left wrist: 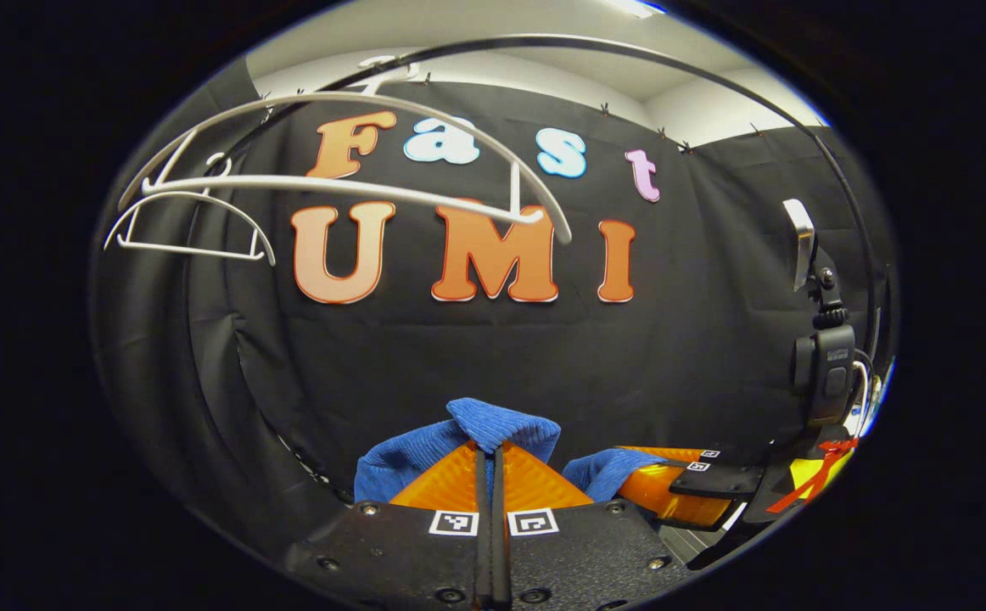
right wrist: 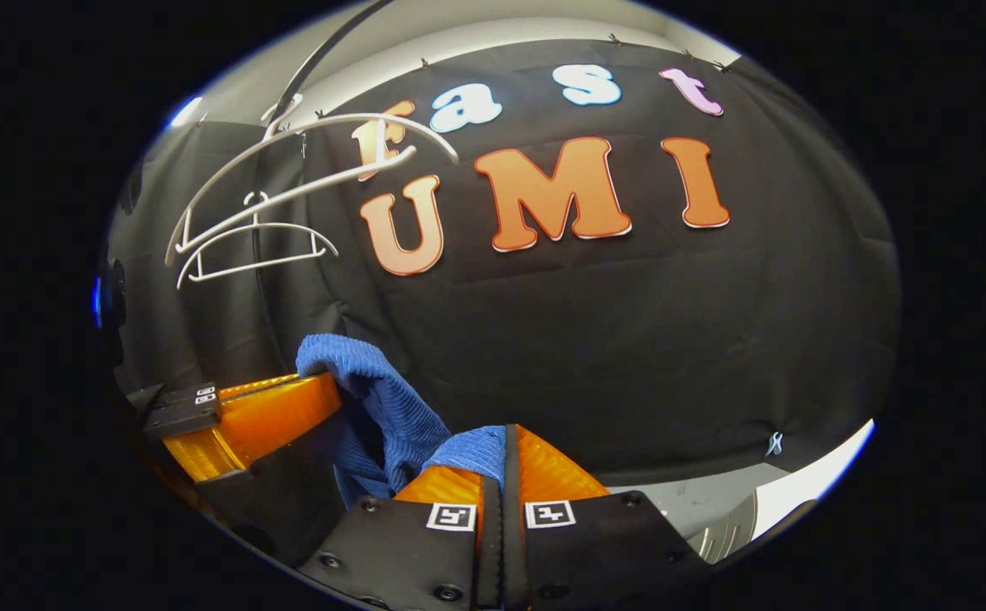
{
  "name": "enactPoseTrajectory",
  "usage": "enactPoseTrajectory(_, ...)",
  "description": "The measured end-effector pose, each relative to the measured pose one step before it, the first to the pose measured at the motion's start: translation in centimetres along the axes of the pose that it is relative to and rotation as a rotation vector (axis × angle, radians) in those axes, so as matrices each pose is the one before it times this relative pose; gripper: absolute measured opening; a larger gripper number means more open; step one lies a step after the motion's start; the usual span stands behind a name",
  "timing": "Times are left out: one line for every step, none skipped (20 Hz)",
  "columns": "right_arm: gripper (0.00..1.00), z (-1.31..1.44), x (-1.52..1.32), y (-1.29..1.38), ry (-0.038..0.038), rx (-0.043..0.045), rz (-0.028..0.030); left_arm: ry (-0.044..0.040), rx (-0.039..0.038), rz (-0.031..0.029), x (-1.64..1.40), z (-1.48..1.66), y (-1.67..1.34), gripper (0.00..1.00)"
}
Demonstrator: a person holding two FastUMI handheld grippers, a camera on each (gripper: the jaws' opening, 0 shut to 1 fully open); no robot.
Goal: Grasp the clothes on the hanger with both hands and then place them into the laundry hamper below.
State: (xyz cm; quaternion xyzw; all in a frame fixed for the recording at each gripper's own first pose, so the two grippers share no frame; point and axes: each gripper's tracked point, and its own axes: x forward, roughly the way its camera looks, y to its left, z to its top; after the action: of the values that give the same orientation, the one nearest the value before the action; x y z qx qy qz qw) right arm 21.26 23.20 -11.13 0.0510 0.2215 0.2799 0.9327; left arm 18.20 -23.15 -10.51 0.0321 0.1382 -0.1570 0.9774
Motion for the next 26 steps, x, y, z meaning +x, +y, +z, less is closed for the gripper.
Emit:
enactPoseTrajectory(0.08, -1.069, 0.599, -0.393, 0.01324, 0.01447, -0.0034, 0.01477, -0.0075, 0.00377, 0.654, -1.108, 0.249, 0.0)
enactPoseTrajectory(0.08, -1.059, 0.575, -0.262, 0.0135, 0.01089, -0.00373, 0.01736, -0.00764, 0.00426, 0.721, -1.056, 0.161, 0.0)
enactPoseTrajectory(0.08, -1.102, 0.456, -0.402, 0.01555, 0.00336, -0.00683, 0.01693, -0.00588, 0.00458, 0.361, -1.121, 0.096, 0.0)
enactPoseTrajectory(0.08, -1.102, 0.377, -0.538, 0.01501, -0.00165, -0.00768, 0.01826, -0.00322, 0.00523, 0.307, -1.248, 0.072, 0.0)
enactPoseTrajectory(0.08, -1.045, 0.472, -0.391, 0.01487, -0.00585, -0.00813, 0.01735, -0.00473, 0.00701, 0.219, -1.62, 0.133, 0.0)
enactPoseTrajectory(0.08, -1.082, 0.489, -0.207, 0.01379, -0.00613, -0.00773, 0.01799, -0.00906, 0.00372, 0.413, -1.333, 0.141, 0.0)
enactPoseTrajectory(0.08, -1.123, 0.652, -0.399, 0.0159, -0.00529, -0.00745, 0.02196, -0.01174, 0.00359, 0.497, -1.579, 0.228, 0.0)
enactPoseTrajectory(0.08, -1.457, 0.578, -0.442, 0.02007, -0.00152, -0.00791, 0.02341, -0.01208, 0.0023, 0.368, -1.466, 0.262, 0.0)
enactPoseTrajectory(0.08, -1.39, 0.581, -0.34, 0.02271, 0.0, -0.00846, 0.0287, -0.01092, 0.00416, 0.315, -1.713, 0.178, 0.0)
enactPoseTrajectory(0.08, -1.785, 0.486, -0.431, 0.026, 0.00172, -0.0074, 0.03517, -0.01136, 0.00657, 0.304, -1.783, 0.408, 0.0)
enactPoseTrajectory(0.08, -1.465, 0.26, -0.533, 0.02183, 0.00367, -0.0134, 0.03767, -0.01405, 0.00822, 0.341, -1.869, 0.559, 0.0)
enactPoseTrajectory(0.08, -1.286, 0.324, -0.786, 0.01657, 0.00585, -0.01454, 0.03844, -0.01231, 0.00568, 0.165, -2.044, 0.672, 0.0)
enactPoseTrajectory(0.08, -1.125, 0.273, -0.38, 0.00945, 0.01093, -0.01224, 0.03633, -0.01382, 0.00684, 0.027, -2.175, 0.683, 0.0)
enactPoseTrajectory(0.08, -1.14, 0.25, -0.384, 0.01526, 0.00773, -0.00886, 0.03747, -0.01313, 0.00403, 0.226, -2.026, 0.5, 0.0)
enactPoseTrajectory(0.08, -1.155, 0.133, -0.29, 0.01255, 0.00477, -0.01202, 0.03313, -0.01346, 0.00508, 0.239, -1.773, 0.358, 0.0)
enactPoseTrajectory(0.08, -1.03, 0.245, -0.438, 0.00932, 0.00332, -0.01419, 0.03126, -0.01039, 0.00366, 0.611, -1.731, 0.195, 0.0)
enactPoseTrajectory(0.08, -0.88, 0.152, -0.42, 0.00754, 0.00004, -0.01708, 0.03041, -0.00827, 0.00865, 0.684, -1.41, 0.183, 0.0)
enactPoseTrajectory(0.08, -0.679, 0.075, -0.348, 0.00433, 0.00483, -0.01776, 0.02182, -0.0047, 0.00789, 0.53, -1.096, 0.116, 0.0)
enactPoseTrajectory(0.08, -0.746, 0.084, -0.285, 0.00788, 0.00204, -0.01076, 0.02246, -0.00436, 0.0027, 0.527, -1.002, -0.067, 0.0)
enactPoseTrajectory(0.08, -0.963, -0.098, -0.329, 0.00982, -0.00043, -0.01116, 0.01909, -0.00613, 0.00018, 0.464, -0.928, 0.043, 0.0)
enactPoseTrajectory(0.08, -1.068, -0.152, -0.333, 0.01244, 0.0026, -0.01622, 0.01819, -0.00802, 0.00353, 0.308, -0.915, 0.051, 0.0)
enactPoseTrajectory(0.08, -1.074, -0.167, -0.283, 0.01772, 0.01251, -0.00824, 0.01555, -0.01246, 0.0054, 0.345, -0.939, 0.144, 0.0)
enactPoseTrajectory(0.08, -1.241, 0.337, -0.144, 0.02036, 0.02071, -0.01035, 0.01597, -0.00791, -0.00117, 0.353, -0.795, -0.01, 0.0)
enactPoseTrajectory(0.08, -1.219, -0.297, 0.134, 0.0306, 0.01662, -0.00075, 0.03075, 0.00347, -0.00411, 0.45, -0.925, -0.089, 0.0)
enactPoseTrajectory(0.08, -1.29, 0.284, 0.226, 0.0319, -0.00739, 0.00188, 0.02798, 0.00562, 0.0112, -0.166, -1.226, 0.388, 0.0)
enactPoseTrajectory(0.08, -1.101, 0.404, -0.452, 0.01828, -0.02465, -0.01725, 0.01397, -0.00205, 0.0099, 0.173, -1.069, 0.561, 0.0)
